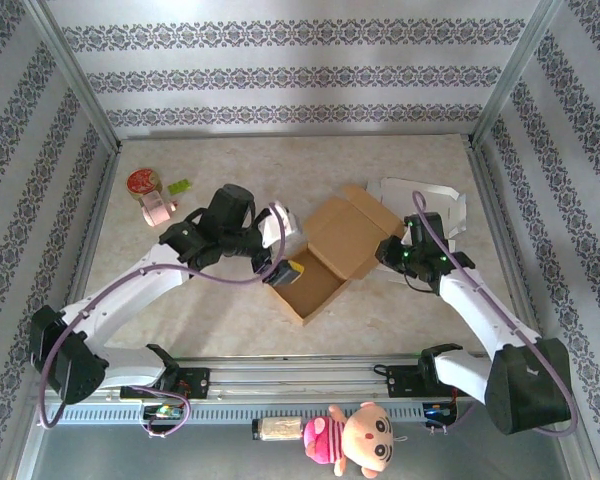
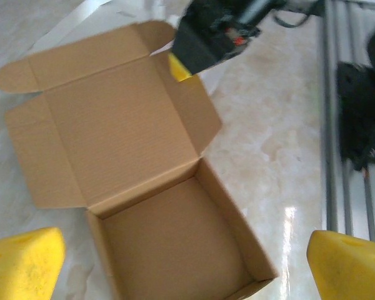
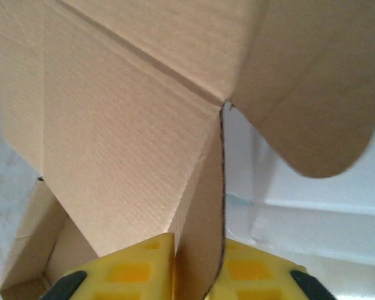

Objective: Fold the paper box

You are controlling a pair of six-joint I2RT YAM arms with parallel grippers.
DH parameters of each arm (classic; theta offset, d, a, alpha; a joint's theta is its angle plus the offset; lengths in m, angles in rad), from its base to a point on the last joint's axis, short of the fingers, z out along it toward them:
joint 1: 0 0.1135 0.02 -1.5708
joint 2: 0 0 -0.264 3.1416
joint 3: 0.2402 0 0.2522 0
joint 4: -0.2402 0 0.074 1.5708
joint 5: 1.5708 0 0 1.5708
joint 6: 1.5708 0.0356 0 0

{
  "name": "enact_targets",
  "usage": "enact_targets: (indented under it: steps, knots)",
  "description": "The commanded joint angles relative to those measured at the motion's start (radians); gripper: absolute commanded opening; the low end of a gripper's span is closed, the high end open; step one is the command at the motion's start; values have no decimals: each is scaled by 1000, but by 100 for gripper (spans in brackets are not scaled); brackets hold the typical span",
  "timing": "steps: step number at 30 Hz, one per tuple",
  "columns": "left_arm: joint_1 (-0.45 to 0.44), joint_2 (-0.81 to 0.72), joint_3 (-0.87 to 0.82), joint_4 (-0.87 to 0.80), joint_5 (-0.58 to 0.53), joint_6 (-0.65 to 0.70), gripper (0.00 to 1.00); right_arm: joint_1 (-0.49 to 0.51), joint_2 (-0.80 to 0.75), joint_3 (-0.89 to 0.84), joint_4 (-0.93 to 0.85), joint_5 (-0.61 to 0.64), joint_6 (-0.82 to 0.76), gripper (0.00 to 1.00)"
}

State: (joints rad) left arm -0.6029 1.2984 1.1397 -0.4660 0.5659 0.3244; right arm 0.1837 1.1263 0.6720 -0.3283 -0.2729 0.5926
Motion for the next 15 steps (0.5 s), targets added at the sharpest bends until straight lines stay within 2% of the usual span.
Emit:
enact_targets:
  steps: [1, 3, 5, 8, 12, 15]
  knots:
    - [132, 48, 97, -89, -40, -293, 99, 46, 33, 114, 53, -90, -338, 14]
    - [239, 82, 116, -80, 45, -431, 99, 81, 52, 152, 51, -103, -523, 8]
    - [313, 111, 122, -63, 51, -536, 98, 108, 76, 190, 64, -113, -658, 3]
    - [349, 138, 139, -91, 37, -521, 99, 111, 130, 261, 80, -166, -721, 2]
    - [367, 164, 149, -103, 133, -476, 98, 114, 231, 380, 45, -246, -763, 3]
    - [370, 174, 123, -70, 91, -469, 97, 119, 289, 442, 37, -299, -781, 3]
